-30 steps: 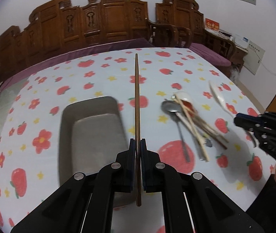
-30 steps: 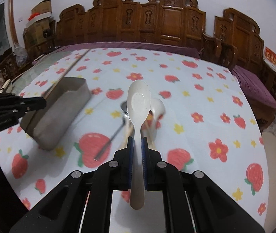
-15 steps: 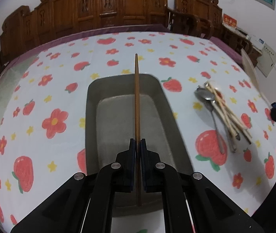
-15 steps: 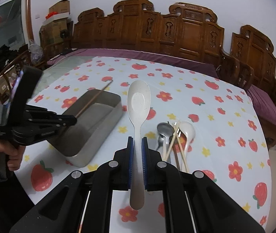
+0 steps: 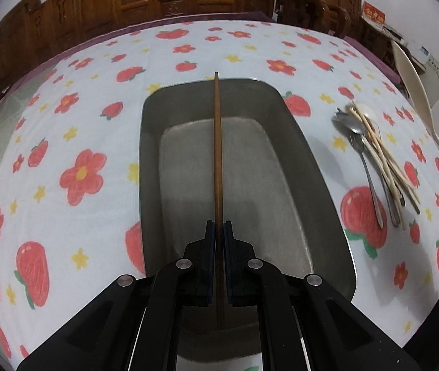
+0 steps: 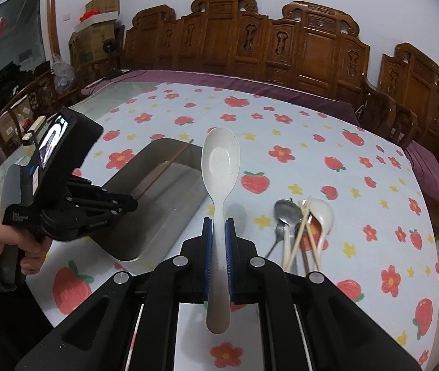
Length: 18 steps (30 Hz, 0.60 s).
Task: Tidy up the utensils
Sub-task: 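Lower the dark chopstick into the grey tray and open the left tool while the right tool carries the spoon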
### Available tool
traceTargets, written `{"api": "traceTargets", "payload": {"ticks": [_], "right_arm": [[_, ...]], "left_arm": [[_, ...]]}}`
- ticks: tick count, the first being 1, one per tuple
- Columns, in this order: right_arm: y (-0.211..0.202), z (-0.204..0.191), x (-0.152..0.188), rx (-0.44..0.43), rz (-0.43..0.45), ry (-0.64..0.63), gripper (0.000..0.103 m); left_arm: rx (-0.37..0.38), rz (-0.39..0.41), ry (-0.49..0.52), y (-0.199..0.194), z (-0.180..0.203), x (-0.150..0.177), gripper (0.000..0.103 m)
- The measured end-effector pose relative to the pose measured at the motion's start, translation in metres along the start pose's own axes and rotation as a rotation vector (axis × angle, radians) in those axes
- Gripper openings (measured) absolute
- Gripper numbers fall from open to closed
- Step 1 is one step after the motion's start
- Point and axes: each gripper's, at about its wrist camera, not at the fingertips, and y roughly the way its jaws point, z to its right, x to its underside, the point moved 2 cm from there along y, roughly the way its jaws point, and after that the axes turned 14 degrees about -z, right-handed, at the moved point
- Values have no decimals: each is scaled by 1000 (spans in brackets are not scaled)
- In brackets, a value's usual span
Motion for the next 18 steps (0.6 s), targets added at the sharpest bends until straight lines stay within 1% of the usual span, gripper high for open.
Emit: {"api": "traceTargets", "payload": {"ticks": [3, 5, 7, 8, 9, 11, 14, 16, 18], "right_arm": [[3, -7, -3, -5, -2, -9, 10], [6, -11, -5, -7, -4, -12, 10], [9, -16, -6, -9, -10, -15, 10], [12, -19, -7, -12, -15, -16, 10], [13, -21, -8, -14, -17, -17, 10], [18, -25, -12, -24, -23, -18, 10], [27, -33, -19, -45, -33, -10, 10], [36, -39, -25, -68, -44, 0, 10], [45, -46, -29, -85, -57, 7, 10]], "left_arm": [[-4, -8, 12, 0, 1, 4, 5], [-10, 5, 6, -3, -2, 5, 6], [2, 23, -5, -10, -5, 6, 7], [5, 36, -12, -14, -7, 6, 9], [5, 49, -19, -19, -10, 7, 17], [1, 91, -36, -32, -16, 10, 27], [10, 141, -64, -50, -28, 13, 29], [17, 168, -83, -58, -36, 14, 33], [14, 189, -101, -65, -44, 15, 43]]}}
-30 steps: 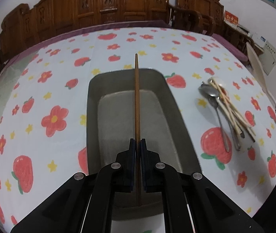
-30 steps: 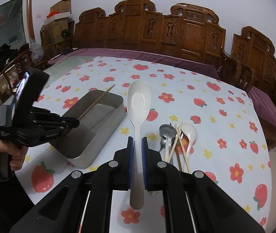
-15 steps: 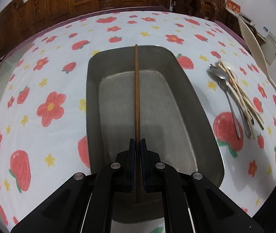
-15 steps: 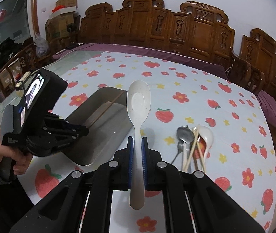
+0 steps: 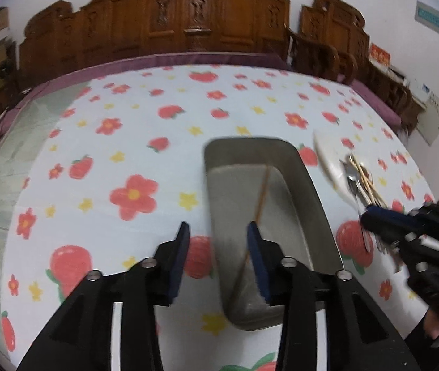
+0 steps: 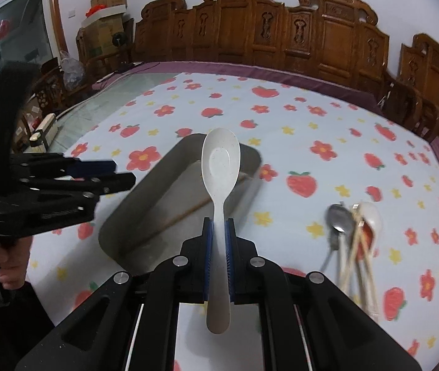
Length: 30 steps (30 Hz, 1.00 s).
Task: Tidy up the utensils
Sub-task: 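Lower the white ceramic spoon into the grey tray and open the right tool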
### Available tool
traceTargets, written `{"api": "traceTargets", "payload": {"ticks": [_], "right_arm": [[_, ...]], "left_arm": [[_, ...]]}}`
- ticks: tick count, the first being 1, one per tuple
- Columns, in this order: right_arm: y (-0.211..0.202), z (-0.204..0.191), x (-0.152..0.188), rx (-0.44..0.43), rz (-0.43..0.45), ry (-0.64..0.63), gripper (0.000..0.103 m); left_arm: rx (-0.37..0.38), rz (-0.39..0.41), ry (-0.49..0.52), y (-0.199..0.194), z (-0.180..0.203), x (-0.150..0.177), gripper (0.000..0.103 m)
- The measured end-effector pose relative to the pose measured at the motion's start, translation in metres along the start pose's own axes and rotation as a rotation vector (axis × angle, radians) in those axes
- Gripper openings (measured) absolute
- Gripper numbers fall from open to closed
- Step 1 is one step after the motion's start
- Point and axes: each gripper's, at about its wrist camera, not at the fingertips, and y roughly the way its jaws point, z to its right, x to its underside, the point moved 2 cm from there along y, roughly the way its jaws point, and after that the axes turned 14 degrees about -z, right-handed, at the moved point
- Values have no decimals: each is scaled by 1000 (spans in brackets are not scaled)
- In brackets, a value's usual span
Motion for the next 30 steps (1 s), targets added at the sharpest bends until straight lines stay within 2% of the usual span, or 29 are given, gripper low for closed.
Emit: {"api": "traceTargets", "payload": {"ticks": [2, 4, 6, 9, 17, 23, 27, 30], "right_arm": [[10, -7, -5, -12, -13, 4, 10], [19, -12, -10, -27, -26, 12, 10], [30, -17, -15, -47, -42, 26, 10], [46, -21, -21, -65, -70, 54, 10], [69, -24, -24, -101, -101, 92, 11], [48, -12, -18, -118, -48, 73, 11], [13, 12, 0, -95, 16, 68, 11], [-12, 42, 19, -47, 47, 76, 11]], "left_arm": [[-19, 21, -13, -5, -7, -1, 50], [-29, 38, -25, -9, -14, -3, 53], [-27, 49, -41, -12, -20, -3, 64], [-41, 53, -58, -15, -27, -4, 70], [-47, 56, -88, -16, -36, -4, 73], [-37, 63, -79, -17, -25, -2, 73], [-24, 79, -59, -20, -4, 0, 73], [6, 100, -33, -25, 20, 2, 73]]}}
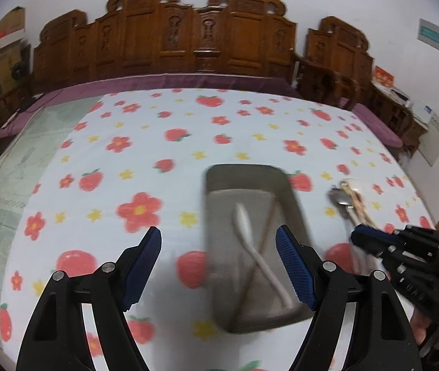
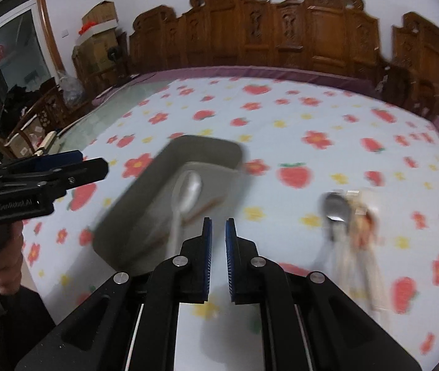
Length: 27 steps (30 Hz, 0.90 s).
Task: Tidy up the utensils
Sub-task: 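Lower the white ceramic spoon into the grey tray and open the right tool, then move the right tool back to the pile and grasp a light chopstick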
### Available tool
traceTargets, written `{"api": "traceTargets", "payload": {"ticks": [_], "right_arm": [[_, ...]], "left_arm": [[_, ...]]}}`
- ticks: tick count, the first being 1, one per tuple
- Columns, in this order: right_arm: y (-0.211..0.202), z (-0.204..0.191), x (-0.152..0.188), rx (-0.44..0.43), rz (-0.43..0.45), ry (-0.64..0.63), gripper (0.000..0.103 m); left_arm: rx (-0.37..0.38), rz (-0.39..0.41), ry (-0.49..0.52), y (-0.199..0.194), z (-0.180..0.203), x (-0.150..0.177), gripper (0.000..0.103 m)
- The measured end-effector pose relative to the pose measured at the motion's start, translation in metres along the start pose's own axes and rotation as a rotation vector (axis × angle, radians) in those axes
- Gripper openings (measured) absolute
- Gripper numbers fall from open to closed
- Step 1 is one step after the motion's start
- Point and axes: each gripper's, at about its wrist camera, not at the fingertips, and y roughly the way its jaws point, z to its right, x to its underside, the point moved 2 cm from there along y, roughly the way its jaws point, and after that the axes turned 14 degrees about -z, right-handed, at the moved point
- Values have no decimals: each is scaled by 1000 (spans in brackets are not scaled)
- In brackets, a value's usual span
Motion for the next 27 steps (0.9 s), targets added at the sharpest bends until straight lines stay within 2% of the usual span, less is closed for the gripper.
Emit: {"api": "traceTargets", "payload": {"ticks": [5, 10, 13, 17, 22, 27], "right_arm": [[-38, 55, 26, 81, 33, 38, 11], [-50, 101, 46, 125, 39, 82, 12], [-45, 121, 56, 136, 35, 102, 19], [-31, 142, 69, 150, 13, 120, 19], [-7, 164, 79, 97, -32, 139, 19], [10, 165, 85, 75, -77, 116, 19]], "left_arm": [[49, 23, 45, -1, 43, 3, 73], [62, 45, 108, 1, 85, 10, 73], [77, 51, 132, 3, 104, 16, 73], [84, 49, 172, 9, 127, 25, 73], [76, 39, 207, 17, 146, 33, 73], [65, 25, 225, 27, 157, 40, 73]]}}
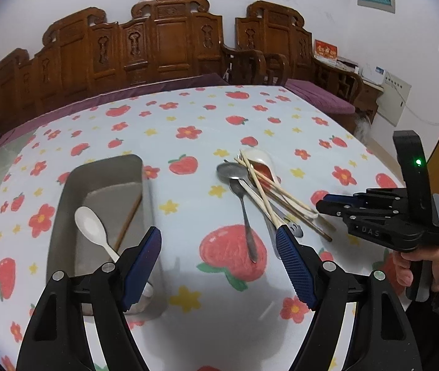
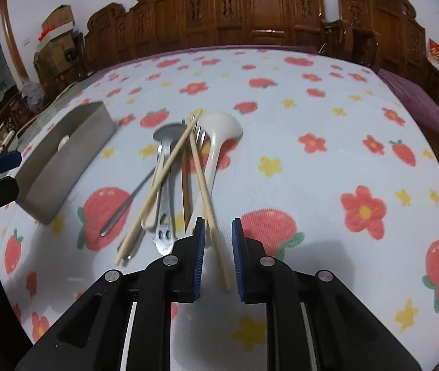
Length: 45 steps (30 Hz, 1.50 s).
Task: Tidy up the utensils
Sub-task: 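Move the right tool back to the pile and grasp a light chopstick, then grasp another wooden chopstick from the pile with the left tool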
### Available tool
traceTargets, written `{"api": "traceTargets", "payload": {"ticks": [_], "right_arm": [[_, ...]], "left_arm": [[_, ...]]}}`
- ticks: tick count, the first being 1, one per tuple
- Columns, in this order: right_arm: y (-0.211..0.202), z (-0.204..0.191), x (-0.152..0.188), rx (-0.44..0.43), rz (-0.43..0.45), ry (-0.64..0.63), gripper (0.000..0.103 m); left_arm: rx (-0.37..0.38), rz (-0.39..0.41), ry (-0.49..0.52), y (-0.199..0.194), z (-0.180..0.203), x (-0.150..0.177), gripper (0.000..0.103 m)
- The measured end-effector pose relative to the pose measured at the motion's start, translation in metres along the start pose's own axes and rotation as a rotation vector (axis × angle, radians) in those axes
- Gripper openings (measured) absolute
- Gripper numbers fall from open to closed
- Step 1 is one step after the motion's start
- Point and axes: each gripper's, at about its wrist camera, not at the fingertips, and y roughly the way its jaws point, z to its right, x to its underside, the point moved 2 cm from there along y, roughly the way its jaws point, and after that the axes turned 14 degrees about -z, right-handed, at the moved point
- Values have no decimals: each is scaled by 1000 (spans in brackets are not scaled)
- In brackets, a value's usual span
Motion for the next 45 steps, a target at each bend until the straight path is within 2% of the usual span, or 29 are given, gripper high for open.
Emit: {"api": "traceTargets", "payload": {"ticks": [5, 9, 11, 13, 18, 23, 27, 34, 40, 42, 45], "right_arm": [[13, -2, 4, 3, -55, -24, 19], [13, -2, 6, 5, -59, -38, 19], [13, -2, 7, 17, -63, -48, 8], [12, 0, 8, 7, -66, -50, 7], [-2, 3, 12, -16, -35, -44, 6], [-22, 12, 13, -50, 25, -14, 6], [-32, 23, 12, -52, 60, 25, 6], [-33, 37, 8, -46, 75, 66, 6], [-30, 41, 6, -48, 74, 80, 6], [-29, 42, 6, -48, 72, 82, 6], [-28, 42, 6, -49, 68, 86, 6]], "left_arm": [[-13, -18, 15, 10, 9, 4, 73], [-27, -26, 34, 15, 16, 4, 73], [-39, -30, 48, 18, 21, 4, 73], [-49, -36, 63, 20, 27, 4, 73], [-69, -44, 95, 25, 42, 4, 73], [-50, -69, 84, 36, 51, -1, 72], [-40, -108, 73, 52, 54, -8, 65], [-13, -153, 44, 74, 53, -21, 58], [-8, -183, 58, 90, 61, -28, 44], [-4, -197, 63, 94, 64, -29, 34], [6, -204, 59, 98, 65, -31, 26]]}}
